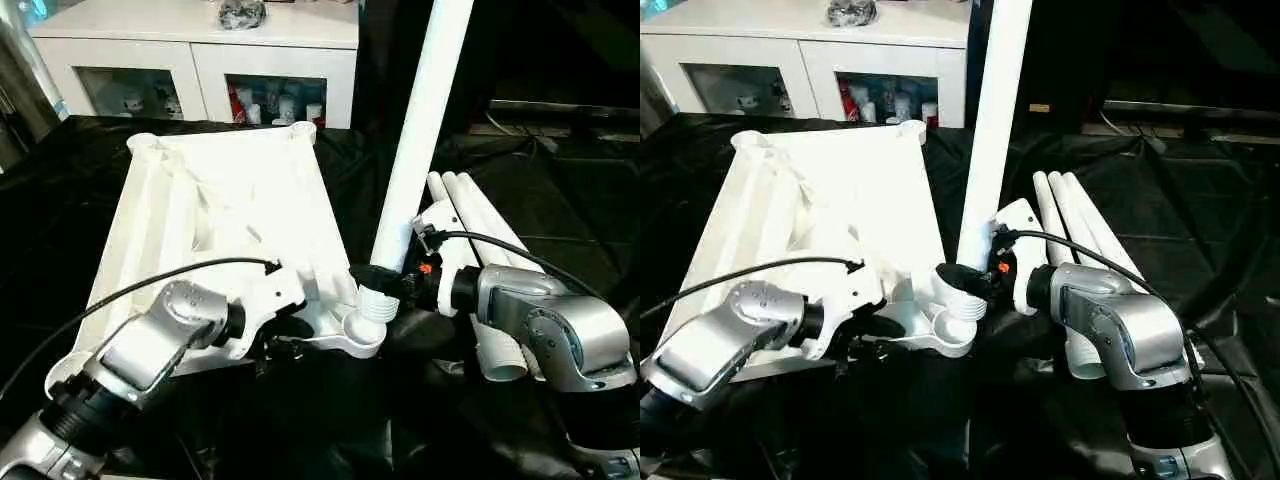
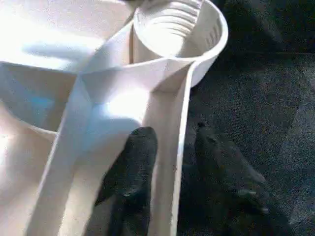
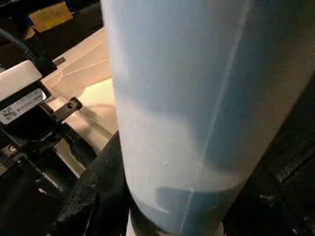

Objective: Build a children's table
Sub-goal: Insert table leg to table base

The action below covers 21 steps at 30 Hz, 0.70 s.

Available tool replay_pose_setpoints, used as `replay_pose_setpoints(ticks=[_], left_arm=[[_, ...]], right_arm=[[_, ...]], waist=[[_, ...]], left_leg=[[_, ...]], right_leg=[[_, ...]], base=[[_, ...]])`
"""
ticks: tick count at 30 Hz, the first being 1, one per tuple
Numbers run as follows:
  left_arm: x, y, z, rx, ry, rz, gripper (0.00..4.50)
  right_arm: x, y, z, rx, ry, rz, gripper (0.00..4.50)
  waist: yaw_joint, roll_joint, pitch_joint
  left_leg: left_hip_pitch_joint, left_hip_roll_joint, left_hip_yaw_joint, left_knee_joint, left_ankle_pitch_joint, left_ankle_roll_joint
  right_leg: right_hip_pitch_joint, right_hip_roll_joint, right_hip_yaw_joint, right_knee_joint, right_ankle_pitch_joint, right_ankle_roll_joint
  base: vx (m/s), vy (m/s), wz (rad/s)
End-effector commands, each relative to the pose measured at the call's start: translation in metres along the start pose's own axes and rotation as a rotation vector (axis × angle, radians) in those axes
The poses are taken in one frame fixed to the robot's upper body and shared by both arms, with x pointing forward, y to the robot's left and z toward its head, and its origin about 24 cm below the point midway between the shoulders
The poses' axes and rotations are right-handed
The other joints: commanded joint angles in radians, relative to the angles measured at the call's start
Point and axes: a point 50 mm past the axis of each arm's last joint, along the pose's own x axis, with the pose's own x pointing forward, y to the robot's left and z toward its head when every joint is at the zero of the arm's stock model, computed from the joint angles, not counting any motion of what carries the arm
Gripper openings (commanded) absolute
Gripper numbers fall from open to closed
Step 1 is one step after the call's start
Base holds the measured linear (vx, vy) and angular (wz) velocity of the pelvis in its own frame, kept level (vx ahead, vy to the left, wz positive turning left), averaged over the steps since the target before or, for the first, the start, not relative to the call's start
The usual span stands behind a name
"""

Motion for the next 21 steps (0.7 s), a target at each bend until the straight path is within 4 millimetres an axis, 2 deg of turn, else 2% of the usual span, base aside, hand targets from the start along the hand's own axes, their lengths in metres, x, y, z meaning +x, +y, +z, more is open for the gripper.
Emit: replay_pose_setpoints(ticks=[1, 14, 16, 17, 21], left_arm=[[-0.004, 0.001, -0.001, 0.003, 0.018, 0.019, 1.13], [0.000, 0.004, -0.004, -0.056, -0.047, 0.076, 0.11], [0.001, 0.005, -0.003, -0.065, -0.066, 0.087, 0.05], [0.001, 0.007, -0.001, -0.069, -0.084, 0.099, 0.05], [0.006, 0.017, 0.007, -0.063, -0.157, 0.164, 0.00]], right_arm=[[-0.001, 0.004, 0.005, -0.023, -0.010, 0.005, 1.91], [0.001, 0.004, 0.003, -0.025, -0.006, 0.007, 1.91], [0.002, 0.004, 0.004, -0.027, -0.007, 0.006, 1.91], [0.002, 0.003, 0.004, -0.029, -0.007, 0.003, 1.91], [0.008, -0.002, 0.006, -0.047, -0.010, -0.024, 1.91]], waist=[[0.003, 0.011, -0.065], [0.002, 0.010, -0.065], [0.002, 0.009, -0.065], [0.001, 0.003, -0.065], [-0.001, 0.003, -0.066]], left_leg=[[0.004, 0.026, -0.004, -0.069, -0.136, -0.020], [0.002, 0.027, -0.004, -0.069, -0.127, -0.018], [0.001, 0.026, -0.004, -0.069, -0.126, -0.017], [0.000, 0.026, -0.004, -0.069, -0.124, -0.016], [-0.002, 0.023, -0.003, -0.066, -0.114, -0.009]], right_leg=[[0.054, -0.062, 0.059, -0.083, -0.092, -0.184], [0.054, -0.062, 0.058, -0.082, -0.077, -0.187], [0.056, -0.063, 0.059, -0.083, -0.078, -0.186], [0.058, -0.063, 0.059, -0.083, -0.077, -0.185], [0.058, -0.064, 0.060, -0.087, -0.095, -0.176]], base=[[0.000, 0.000, 0.00], [0.000, 0.000, 0.00], [0.000, 0.000, 0.00], [0.000, 0.000, 0.00], [0.000, 0.000, 0.00]])
